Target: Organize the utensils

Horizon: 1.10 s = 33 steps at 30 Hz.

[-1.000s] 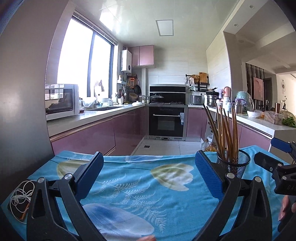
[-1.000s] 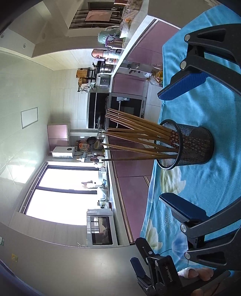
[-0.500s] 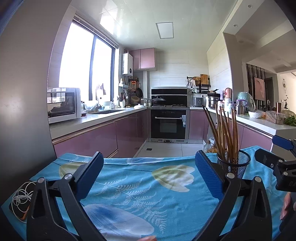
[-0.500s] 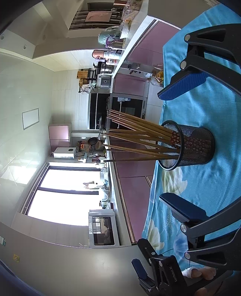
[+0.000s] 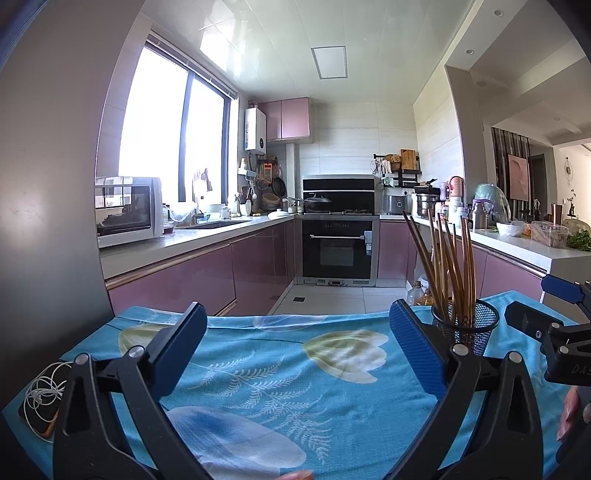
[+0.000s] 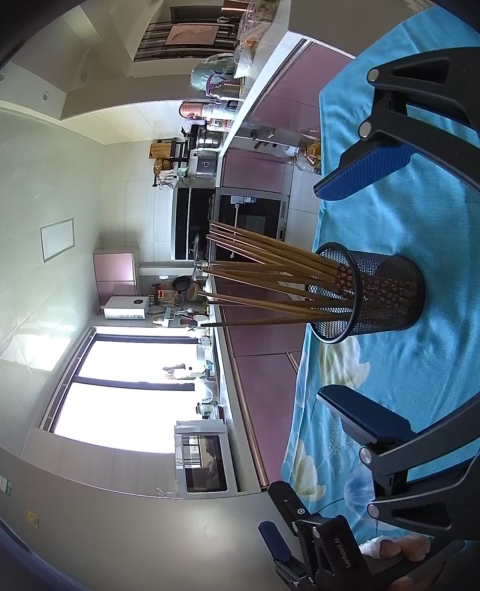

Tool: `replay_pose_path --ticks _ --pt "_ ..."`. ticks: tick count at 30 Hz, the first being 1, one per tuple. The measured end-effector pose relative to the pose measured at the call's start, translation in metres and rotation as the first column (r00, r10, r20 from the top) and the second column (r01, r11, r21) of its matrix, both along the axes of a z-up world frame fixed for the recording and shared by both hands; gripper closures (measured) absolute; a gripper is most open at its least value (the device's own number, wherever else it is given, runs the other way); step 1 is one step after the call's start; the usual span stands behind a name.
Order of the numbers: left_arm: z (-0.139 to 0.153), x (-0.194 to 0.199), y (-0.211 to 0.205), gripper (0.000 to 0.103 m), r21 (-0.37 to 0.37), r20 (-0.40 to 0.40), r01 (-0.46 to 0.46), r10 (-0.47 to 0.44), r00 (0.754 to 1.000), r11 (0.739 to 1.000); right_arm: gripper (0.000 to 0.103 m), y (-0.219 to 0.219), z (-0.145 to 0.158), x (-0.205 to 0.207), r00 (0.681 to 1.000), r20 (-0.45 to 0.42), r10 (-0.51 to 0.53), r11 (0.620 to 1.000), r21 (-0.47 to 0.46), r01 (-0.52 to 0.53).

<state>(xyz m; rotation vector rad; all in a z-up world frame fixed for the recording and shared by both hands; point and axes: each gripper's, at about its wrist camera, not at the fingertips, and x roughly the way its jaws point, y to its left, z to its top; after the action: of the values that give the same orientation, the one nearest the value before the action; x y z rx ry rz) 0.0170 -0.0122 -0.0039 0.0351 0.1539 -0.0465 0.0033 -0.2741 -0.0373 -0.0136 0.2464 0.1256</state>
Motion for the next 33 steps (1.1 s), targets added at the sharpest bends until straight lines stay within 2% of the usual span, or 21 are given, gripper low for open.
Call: replay_pose_path --ticks 33 --pt "0.0038 -0.0022 -0.0010 0.006 0.002 0.008 -0.006 0.006 1.000 1.000 0.006 -0.0013 -0.0027 0.0028 1.000 -0.008 -0.004 1.000 0.003 0.004"
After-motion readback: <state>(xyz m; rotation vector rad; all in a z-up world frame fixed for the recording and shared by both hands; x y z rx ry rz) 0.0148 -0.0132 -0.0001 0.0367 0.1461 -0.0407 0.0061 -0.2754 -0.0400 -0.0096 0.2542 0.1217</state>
